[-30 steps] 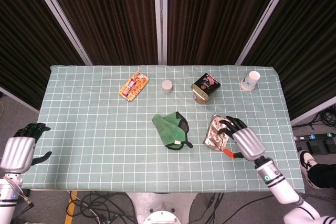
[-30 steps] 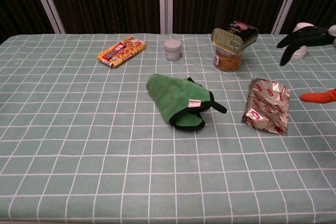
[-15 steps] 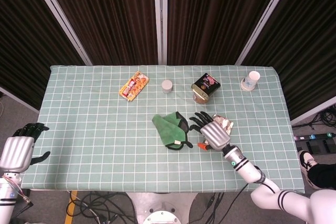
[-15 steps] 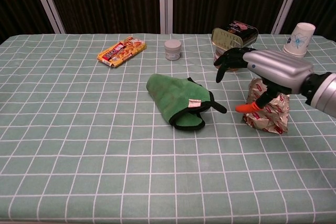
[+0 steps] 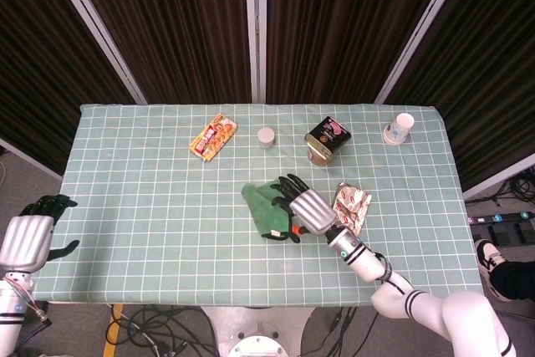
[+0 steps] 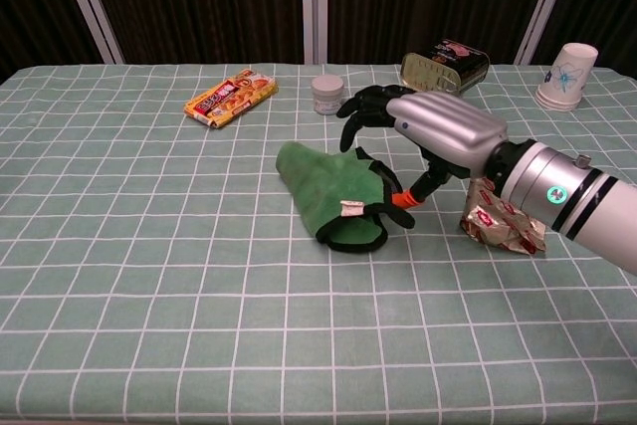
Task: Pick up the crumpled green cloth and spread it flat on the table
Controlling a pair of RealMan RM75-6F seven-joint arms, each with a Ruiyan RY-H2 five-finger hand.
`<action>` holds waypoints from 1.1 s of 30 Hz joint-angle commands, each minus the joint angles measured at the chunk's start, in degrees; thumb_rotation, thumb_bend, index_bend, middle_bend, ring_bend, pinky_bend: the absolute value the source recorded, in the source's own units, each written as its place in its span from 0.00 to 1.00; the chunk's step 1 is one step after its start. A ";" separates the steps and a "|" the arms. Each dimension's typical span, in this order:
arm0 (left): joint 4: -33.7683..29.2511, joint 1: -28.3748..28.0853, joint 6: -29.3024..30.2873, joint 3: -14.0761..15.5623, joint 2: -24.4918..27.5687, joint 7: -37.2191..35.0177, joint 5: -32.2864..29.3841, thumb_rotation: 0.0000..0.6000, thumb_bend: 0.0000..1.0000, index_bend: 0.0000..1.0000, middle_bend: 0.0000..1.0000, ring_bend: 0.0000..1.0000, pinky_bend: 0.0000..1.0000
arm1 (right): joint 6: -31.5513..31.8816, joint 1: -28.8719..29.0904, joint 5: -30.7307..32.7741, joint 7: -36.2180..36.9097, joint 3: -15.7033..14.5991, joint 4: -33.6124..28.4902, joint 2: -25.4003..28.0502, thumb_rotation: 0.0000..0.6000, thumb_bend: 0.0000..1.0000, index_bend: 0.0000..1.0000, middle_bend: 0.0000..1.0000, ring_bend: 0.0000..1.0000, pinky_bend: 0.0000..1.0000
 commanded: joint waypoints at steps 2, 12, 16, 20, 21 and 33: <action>0.00 -0.16 -0.33 -0.01 0.01 0.07 -0.22 1.00 0.00 0.28 0.26 0.19 0.29 | 0.25 0.86 -0.55 0.43 -0.96 0.71 -0.45 1.00 0.10 0.33 0.12 0.01 0.05; -0.58 -0.15 -0.83 0.17 0.31 0.18 -0.90 1.00 0.00 0.28 0.26 0.19 0.29 | -1.01 4.24 -2.69 0.18 -3.87 2.08 -1.24 1.00 0.21 0.36 0.13 0.01 0.03; -0.68 -0.13 -0.81 0.27 0.28 0.13 -0.85 1.00 0.00 0.28 0.26 0.19 0.29 | -1.53 5.01 -2.64 0.03 -4.39 2.74 -2.15 1.00 0.26 0.43 0.17 0.04 0.03; -0.66 -0.17 -0.81 0.26 0.31 0.06 -0.86 1.00 0.00 0.28 0.26 0.19 0.29 | -1.38 5.48 -2.38 0.42 -4.56 3.36 -3.18 1.00 0.30 0.52 0.21 0.06 0.02; -0.64 -0.19 -0.78 0.23 0.31 -0.03 -0.83 1.00 0.00 0.28 0.26 0.19 0.29 | -1.26 5.64 -2.29 0.66 -4.53 3.46 -3.41 1.00 0.31 0.54 0.21 0.06 0.02; 0.74 -1.75 -2.09 -0.38 0.16 -4.54 0.51 1.00 0.00 0.28 0.26 0.19 0.29 | -2.43 7.84 1.05 1.08 -1.56 -2.98 -0.08 1.00 0.43 0.70 0.30 0.12 0.02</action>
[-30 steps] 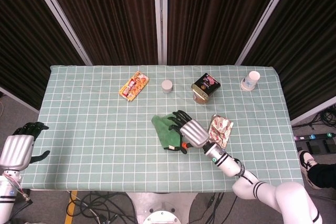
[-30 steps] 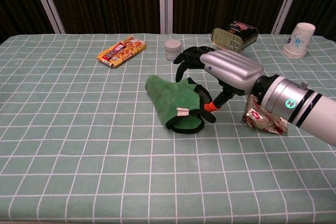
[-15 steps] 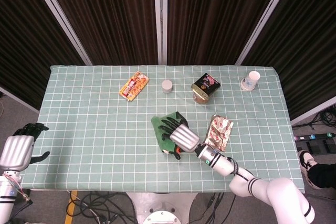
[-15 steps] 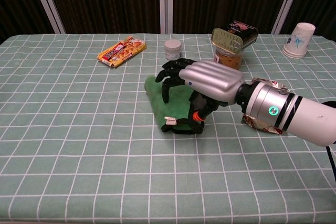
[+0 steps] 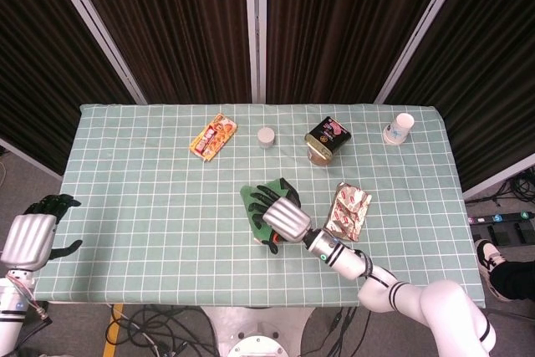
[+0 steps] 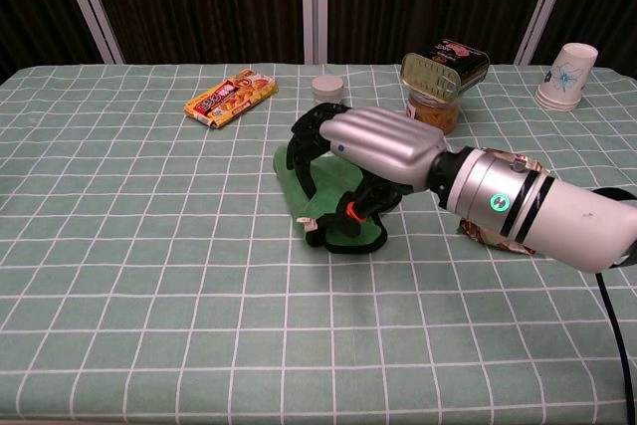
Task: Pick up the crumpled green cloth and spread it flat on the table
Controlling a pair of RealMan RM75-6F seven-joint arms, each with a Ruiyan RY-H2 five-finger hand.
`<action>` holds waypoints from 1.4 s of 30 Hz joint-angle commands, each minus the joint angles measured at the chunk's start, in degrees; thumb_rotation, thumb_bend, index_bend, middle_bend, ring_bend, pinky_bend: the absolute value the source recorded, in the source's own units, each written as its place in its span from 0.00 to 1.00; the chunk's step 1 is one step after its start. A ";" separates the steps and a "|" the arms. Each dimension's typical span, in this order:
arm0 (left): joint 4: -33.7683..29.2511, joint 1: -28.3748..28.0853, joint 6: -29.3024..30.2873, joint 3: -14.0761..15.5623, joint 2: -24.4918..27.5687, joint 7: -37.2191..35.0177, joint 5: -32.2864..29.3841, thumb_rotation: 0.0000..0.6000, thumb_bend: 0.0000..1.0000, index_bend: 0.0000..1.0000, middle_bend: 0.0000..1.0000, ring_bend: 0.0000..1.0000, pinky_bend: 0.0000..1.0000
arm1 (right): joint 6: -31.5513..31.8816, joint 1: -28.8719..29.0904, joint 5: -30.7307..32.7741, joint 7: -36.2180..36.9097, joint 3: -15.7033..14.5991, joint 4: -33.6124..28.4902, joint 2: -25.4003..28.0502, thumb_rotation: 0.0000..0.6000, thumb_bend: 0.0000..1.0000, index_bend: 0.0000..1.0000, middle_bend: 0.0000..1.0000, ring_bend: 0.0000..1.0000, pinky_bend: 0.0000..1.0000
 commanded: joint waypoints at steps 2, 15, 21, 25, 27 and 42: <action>0.90 -1.47 -1.32 -0.99 -0.37 -3.19 0.29 1.00 0.00 0.28 0.26 0.19 0.29 | -1.28 1.27 2.58 -0.57 2.79 -4.83 3.22 1.00 0.44 0.72 0.31 0.13 0.02; 5.11 -11.53 -9.51 -7.93 -7.52 -13.19 -2.30 1.00 0.00 0.34 0.26 0.20 0.30 | -8.18 7.13 15.15 -14.67 16.70 -20.52 11.62 1.00 0.44 0.76 0.28 0.10 0.02; 7.18 -16.67 -14.62 -11.16 -11.45 -15.44 -6.06 1.00 0.00 0.34 0.26 0.20 0.31 | -10.53 10.10 21.94 -24.07 21.92 -24.98 13.16 1.00 0.45 0.76 0.26 0.08 0.02; 8.39 -19.20 -16.52 -12.92 -13.73 -14.91 -8.73 1.00 0.00 0.34 0.26 0.20 0.32 | -10.49 11.32 25.46 -27.89 24.17 -27.20 13.79 1.00 0.44 0.75 0.25 0.08 0.02; 8.77 -20.37 -17.57 -13.77 -14.67 -14.51 -10.43 1.00 0.00 0.34 0.26 0.20 0.32 | -10.77 11.89 27.64 -28.89 25.34 -28.27 14.18 1.00 0.44 0.76 0.25 0.08 0.02; 14.00 -27.10 -27.08 -14.13 -22.59 -10.24 -20.92 0.57 0.00 0.34 0.26 0.20 0.33 | -11.28 20.54 43.75 -47.76 27.46 -26.39 10.76 1.00 0.44 0.74 0.21 0.06 0.00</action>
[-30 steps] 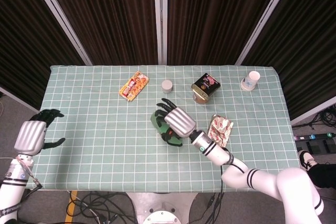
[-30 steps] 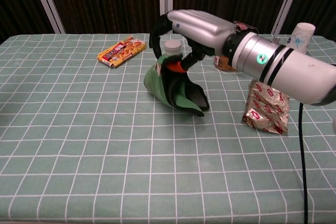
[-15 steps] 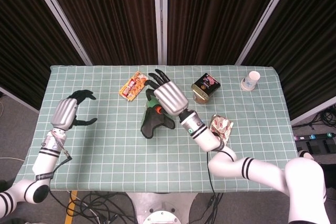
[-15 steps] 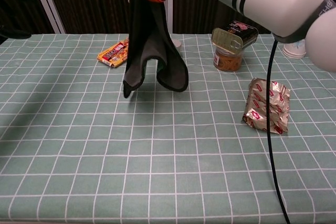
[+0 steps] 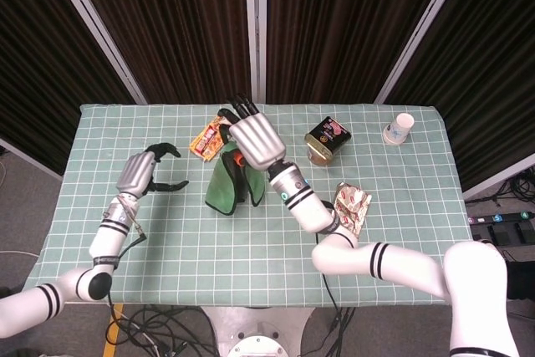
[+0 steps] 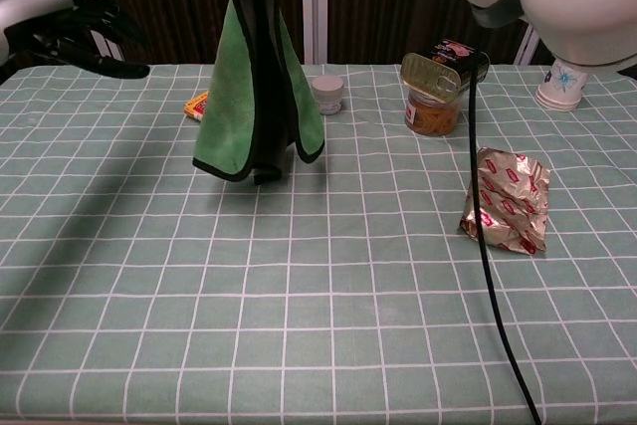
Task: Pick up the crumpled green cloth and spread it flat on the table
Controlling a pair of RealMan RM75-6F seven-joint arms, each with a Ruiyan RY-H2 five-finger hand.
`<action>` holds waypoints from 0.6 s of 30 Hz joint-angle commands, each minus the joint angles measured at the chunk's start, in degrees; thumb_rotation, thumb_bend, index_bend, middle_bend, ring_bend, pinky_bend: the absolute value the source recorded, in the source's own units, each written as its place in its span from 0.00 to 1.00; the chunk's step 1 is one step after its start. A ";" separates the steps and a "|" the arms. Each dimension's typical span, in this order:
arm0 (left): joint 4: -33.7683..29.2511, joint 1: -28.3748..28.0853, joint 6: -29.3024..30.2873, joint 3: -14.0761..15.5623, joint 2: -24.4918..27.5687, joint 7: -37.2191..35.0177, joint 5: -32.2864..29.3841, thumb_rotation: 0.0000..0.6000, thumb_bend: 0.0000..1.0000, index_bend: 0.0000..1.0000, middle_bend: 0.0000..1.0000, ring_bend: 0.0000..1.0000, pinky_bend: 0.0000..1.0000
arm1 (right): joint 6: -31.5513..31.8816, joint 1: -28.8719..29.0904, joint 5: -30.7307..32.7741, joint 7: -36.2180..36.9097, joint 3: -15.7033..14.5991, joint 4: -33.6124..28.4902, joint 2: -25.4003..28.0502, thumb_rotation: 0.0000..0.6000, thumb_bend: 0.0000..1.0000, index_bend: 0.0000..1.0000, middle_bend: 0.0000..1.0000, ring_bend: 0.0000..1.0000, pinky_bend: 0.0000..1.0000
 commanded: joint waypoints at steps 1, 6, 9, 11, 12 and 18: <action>0.92 -1.00 -1.73 0.39 -1.12 -0.01 -1.27 0.53 0.00 0.34 0.26 0.20 0.33 | 0.69 3.38 4.30 -6.03 0.08 2.03 -2.39 1.00 0.44 0.74 0.21 0.06 0.00; 0.48 -1.79 -2.82 0.75 -1.56 1.20 -2.86 0.35 0.00 0.34 0.26 0.20 0.33 | 1.99 7.72 8.94 -12.24 0.55 6.66 -6.33 1.00 0.45 0.73 0.19 0.05 0.00; -0.35 -2.03 -3.25 0.96 -1.28 1.57 -3.31 0.32 0.00 0.34 0.26 0.20 0.33 | 1.75 10.37 11.56 -14.92 1.01 9.68 -8.48 1.00 0.45 0.72 0.19 0.05 0.00; -0.93 -2.07 -3.33 1.17 -1.02 1.91 -3.53 0.30 0.00 0.33 0.26 0.20 0.33 | 1.48 11.94 12.66 -16.15 1.15 11.74 -9.78 1.00 0.45 0.71 0.18 0.04 0.00; -1.07 -2.17 -3.22 1.34 -0.99 2.40 -3.61 0.29 0.00 0.33 0.26 0.20 0.33 | 1.23 12.95 13.32 -16.71 1.29 13.04 -10.67 1.00 0.45 0.71 0.18 0.04 0.00; -0.51 -3.35 -2.93 1.97 -2.11 6.02 -5.12 0.27 0.00 0.33 0.26 0.20 0.33 | 0.96 17.16 15.19 -17.87 2.27 18.98 -14.71 1.00 0.45 0.70 0.18 0.04 0.00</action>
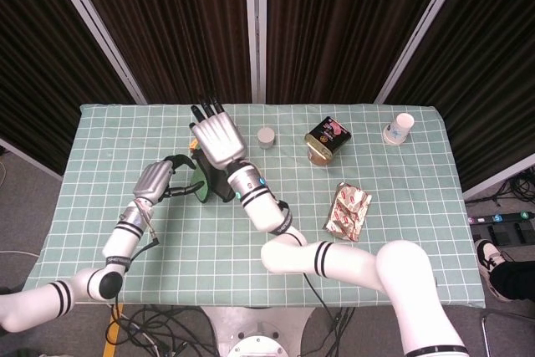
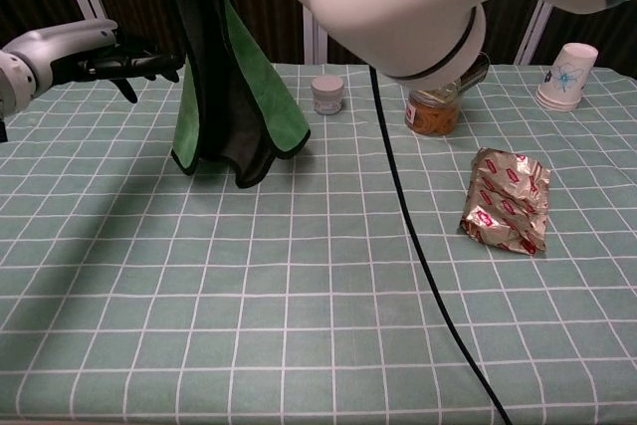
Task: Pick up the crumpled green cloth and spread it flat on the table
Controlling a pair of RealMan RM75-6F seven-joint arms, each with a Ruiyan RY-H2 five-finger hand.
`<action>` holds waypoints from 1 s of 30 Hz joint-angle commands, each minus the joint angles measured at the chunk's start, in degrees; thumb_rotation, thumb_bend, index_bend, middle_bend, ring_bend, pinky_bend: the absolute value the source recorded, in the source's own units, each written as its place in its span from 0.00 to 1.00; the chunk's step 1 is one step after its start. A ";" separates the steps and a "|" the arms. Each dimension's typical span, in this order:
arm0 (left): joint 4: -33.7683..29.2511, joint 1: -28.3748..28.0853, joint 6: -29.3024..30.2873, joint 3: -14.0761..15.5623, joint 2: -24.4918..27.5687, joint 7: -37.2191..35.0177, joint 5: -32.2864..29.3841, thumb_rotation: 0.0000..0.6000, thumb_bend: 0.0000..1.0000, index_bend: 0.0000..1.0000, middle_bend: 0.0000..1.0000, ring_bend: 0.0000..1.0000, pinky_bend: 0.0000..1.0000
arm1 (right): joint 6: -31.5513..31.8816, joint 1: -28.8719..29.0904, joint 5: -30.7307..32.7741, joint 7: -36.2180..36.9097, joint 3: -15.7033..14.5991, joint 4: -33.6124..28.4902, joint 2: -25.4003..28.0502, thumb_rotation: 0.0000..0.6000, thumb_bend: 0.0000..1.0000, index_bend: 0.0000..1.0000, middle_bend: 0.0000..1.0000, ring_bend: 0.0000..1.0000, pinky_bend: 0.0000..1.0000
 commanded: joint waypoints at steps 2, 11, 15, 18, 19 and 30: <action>0.82 -1.13 0.38 0.42 -1.21 3.13 -1.61 0.26 0.00 0.33 0.26 0.20 0.33 | -0.12 2.63 1.62 -0.85 1.04 4.01 -2.84 1.00 0.45 0.70 0.18 0.04 0.00; 5.19 -2.99 3.02 0.94 -6.28 10.78 -5.94 0.36 0.00 0.33 0.26 0.20 0.33 | -0.11 4.22 3.66 0.90 3.09 6.93 -4.07 1.00 0.45 0.70 0.18 0.04 0.00; 7.08 -3.44 3.26 0.76 -8.45 12.54 -8.21 0.41 0.00 0.33 0.26 0.20 0.34 | -0.08 3.89 4.09 1.69 3.30 6.23 -3.58 1.00 0.45 0.70 0.18 0.04 0.00; 8.31 -3.69 3.70 0.66 -9.94 13.76 -9.30 0.41 0.00 0.33 0.26 0.20 0.34 | -0.07 3.81 4.20 2.12 3.27 5.72 -3.18 1.00 0.45 0.70 0.18 0.04 0.00; 8.61 -3.75 3.73 0.56 -10.27 13.95 -9.61 0.41 0.00 0.33 0.26 0.20 0.34 | -0.02 3.78 4.21 2.29 3.29 5.55 -3.08 1.00 0.45 0.70 0.18 0.03 0.00; 13.93 -4.39 5.19 0.21 -15.10 17.60 -11.92 0.68 0.00 0.33 0.26 0.20 0.34 | 0.50 2.31 4.78 4.15 3.15 1.24 -0.66 1.00 0.46 0.70 0.18 0.03 0.00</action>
